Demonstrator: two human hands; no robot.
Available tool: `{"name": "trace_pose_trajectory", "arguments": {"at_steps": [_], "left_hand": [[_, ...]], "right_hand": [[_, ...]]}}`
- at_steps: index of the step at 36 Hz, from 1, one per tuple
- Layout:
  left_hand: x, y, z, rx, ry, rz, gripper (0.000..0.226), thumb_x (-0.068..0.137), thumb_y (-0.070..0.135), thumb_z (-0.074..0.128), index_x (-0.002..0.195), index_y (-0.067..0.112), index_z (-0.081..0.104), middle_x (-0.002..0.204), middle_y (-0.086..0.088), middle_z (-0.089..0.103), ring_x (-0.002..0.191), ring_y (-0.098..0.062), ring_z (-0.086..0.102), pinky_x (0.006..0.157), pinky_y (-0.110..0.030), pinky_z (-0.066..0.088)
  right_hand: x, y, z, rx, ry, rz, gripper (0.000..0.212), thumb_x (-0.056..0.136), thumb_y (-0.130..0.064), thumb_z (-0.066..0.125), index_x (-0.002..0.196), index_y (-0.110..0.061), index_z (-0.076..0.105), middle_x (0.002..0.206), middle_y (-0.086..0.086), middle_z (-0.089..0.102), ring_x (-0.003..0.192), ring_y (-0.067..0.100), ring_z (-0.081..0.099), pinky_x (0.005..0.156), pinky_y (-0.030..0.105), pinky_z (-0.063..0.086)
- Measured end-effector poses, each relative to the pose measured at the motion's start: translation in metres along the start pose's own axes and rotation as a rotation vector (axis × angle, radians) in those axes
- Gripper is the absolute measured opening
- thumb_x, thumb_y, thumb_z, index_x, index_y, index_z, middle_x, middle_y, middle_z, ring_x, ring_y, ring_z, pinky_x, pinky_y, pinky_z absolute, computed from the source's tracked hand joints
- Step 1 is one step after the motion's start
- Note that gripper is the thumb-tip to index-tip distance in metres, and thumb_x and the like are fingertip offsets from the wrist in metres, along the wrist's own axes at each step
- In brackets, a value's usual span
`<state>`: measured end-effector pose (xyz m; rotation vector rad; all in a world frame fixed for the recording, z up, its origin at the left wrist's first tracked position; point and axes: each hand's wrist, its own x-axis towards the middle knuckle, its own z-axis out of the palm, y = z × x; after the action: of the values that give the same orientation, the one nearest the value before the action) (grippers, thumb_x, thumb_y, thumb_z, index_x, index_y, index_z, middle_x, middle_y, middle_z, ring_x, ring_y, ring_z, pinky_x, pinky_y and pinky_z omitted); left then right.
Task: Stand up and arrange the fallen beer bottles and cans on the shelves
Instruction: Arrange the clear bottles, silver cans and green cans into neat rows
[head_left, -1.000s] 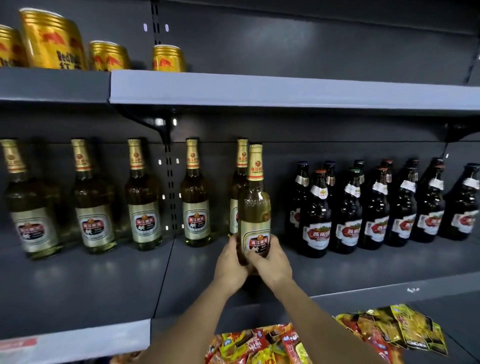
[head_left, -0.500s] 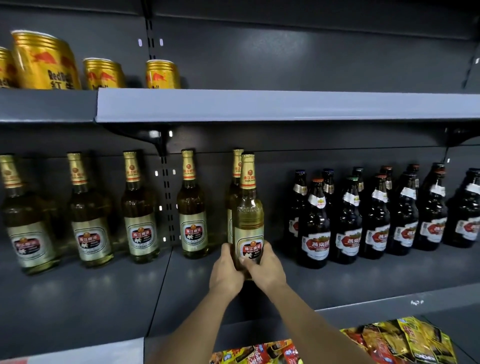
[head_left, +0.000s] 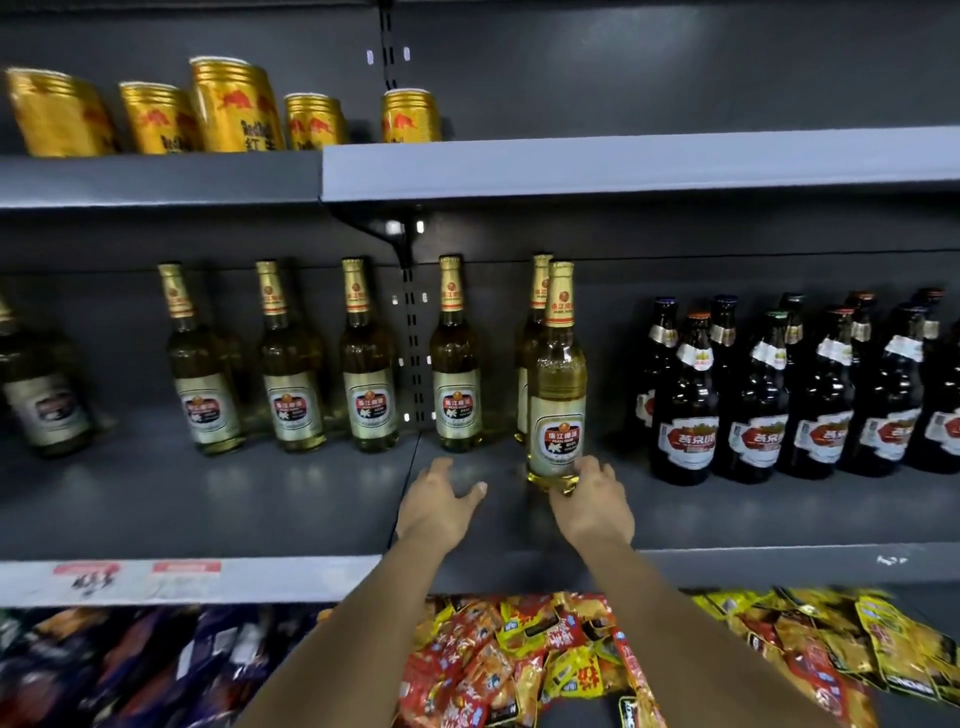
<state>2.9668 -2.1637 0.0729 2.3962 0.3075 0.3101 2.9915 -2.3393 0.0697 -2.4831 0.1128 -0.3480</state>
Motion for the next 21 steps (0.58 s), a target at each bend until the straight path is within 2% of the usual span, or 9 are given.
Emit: {"name": "trace_pose_trajectory", "arguments": {"at_steps": [4,7,12,21], "left_hand": [[-0.013,-0.032,-0.033,0.060,0.022,-0.018,0.063,0.093,0.050,0.055,0.144,0.017,0.037,0.141,-0.010,0.050,0.128,-0.030,0.048,0.103,-0.039,0.042],[-0.021,-0.062,-0.061,0.094,0.062,-0.037,0.062,0.094,0.049,0.055,0.144,0.017,0.039,0.143,-0.009,0.047,0.130,-0.028,0.046,0.106,-0.040,0.039],[-0.039,-0.119,-0.113,0.134,0.097,-0.103,0.064,0.094,0.052,0.053,0.145,0.015,0.038,0.144,-0.007,0.045,0.132,-0.026,0.044,0.109,-0.039,0.036],[-0.067,-0.244,-0.236,0.145,0.219,-0.212,0.055,0.093,0.045,0.058,0.136,0.013,0.047,0.134,-0.010,0.052,0.125,-0.029,0.048,0.102,-0.037,0.040]], "right_hand": [[-0.023,-0.022,0.005,-0.150,0.102,-0.028,0.045,0.092,-0.035,0.058,0.129,-0.014,0.047,0.125,0.007,0.052,0.117,0.027,0.050,0.092,0.037,0.044],[-0.041,-0.045,0.019,-0.116,0.175,-0.073,0.038,0.092,-0.034,0.055,0.125,-0.016,0.051,0.122,0.007,0.055,0.114,0.027,0.050,0.091,0.038,0.041],[-0.073,-0.095,0.053,-0.118,0.102,-0.129,0.041,0.091,-0.032,0.058,0.129,-0.018,0.049,0.127,0.007,0.050,0.122,0.028,0.045,0.097,0.040,0.038],[-0.142,-0.242,0.128,-0.052,-0.079,-0.298,0.039,0.094,-0.031,0.054,0.131,-0.020,0.048,0.134,0.006,0.046,0.124,0.027,0.045,0.098,0.041,0.037]]}}
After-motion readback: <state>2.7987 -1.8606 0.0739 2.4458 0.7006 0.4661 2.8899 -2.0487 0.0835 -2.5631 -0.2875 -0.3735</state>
